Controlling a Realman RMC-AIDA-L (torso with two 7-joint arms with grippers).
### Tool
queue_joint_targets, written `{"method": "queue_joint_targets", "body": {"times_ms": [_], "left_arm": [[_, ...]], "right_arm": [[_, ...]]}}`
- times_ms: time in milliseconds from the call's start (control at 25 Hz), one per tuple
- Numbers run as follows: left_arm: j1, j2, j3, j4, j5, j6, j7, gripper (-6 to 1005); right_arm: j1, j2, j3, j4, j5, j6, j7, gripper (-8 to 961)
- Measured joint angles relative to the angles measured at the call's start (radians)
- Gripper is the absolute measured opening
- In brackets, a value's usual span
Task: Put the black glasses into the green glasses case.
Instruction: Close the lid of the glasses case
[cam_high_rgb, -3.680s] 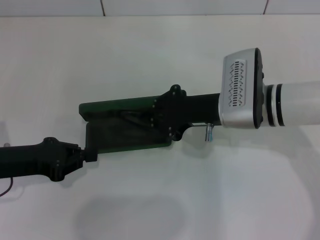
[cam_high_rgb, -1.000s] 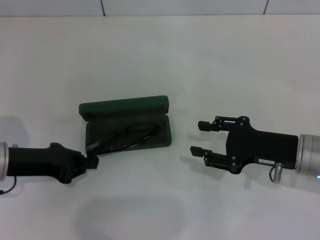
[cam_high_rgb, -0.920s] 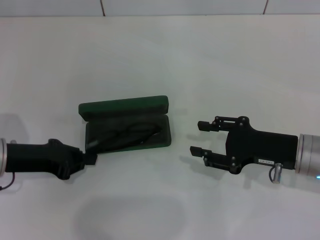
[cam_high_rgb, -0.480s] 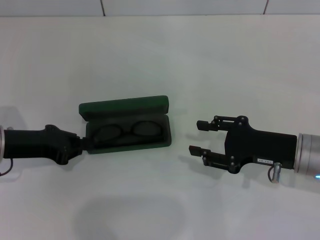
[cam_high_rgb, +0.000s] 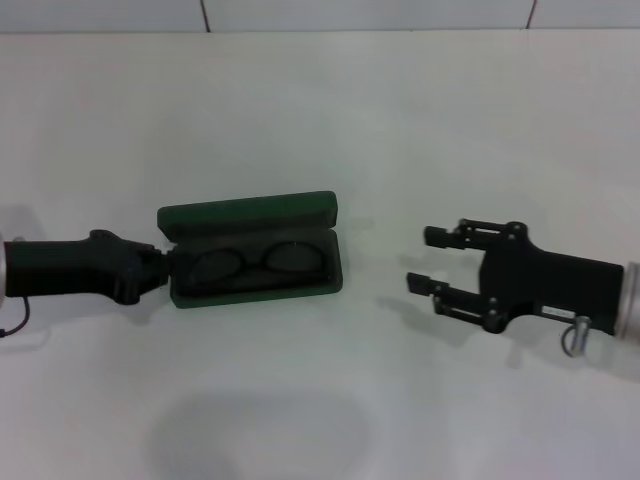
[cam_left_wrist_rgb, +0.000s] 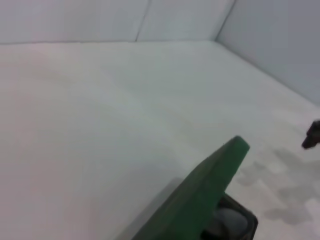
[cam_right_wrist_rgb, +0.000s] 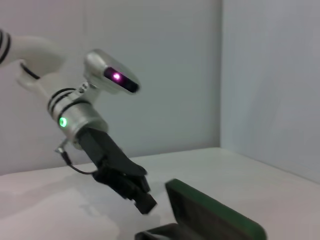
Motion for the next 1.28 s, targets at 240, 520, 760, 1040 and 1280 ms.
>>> {"method": "queue_joint_targets", "body": {"times_ms": [240, 520, 760, 1040, 1280], "left_arm": [[0.016, -0.010, -0.014, 0.048, 0.010, 0.010, -0.077, 94], [0.005, -0.019, -0.009, 0.047, 0.040, -0.023, -0.071, 97], [-0.007, -0.031, -0.010, 0.046, 0.094, -0.086, -0.069, 98], [-0.043, -0.036, -0.011, 0.041, 0.100, -0.111, -0.067, 101], [-0.058, -0.041, -0.010, 0.040, 0.106, -0.175, -0.066, 103]], "right_arm": [[0.007, -0.031, 0.091, 0.114, -0.002, -0.087, 0.004, 555], [-0.017, -0.043, 0.137, 0.161, -0.031, -0.125, -0.009, 742], [-0.018, -0.041, 0.138, 0.157, -0.071, -0.126, -0.010, 886], [-0.012, -0.037, 0.138, 0.157, -0.109, -0.128, -0.010, 885], [-0.009, -0.034, 0.138, 0.156, -0.110, -0.133, -0.010, 885]]}}
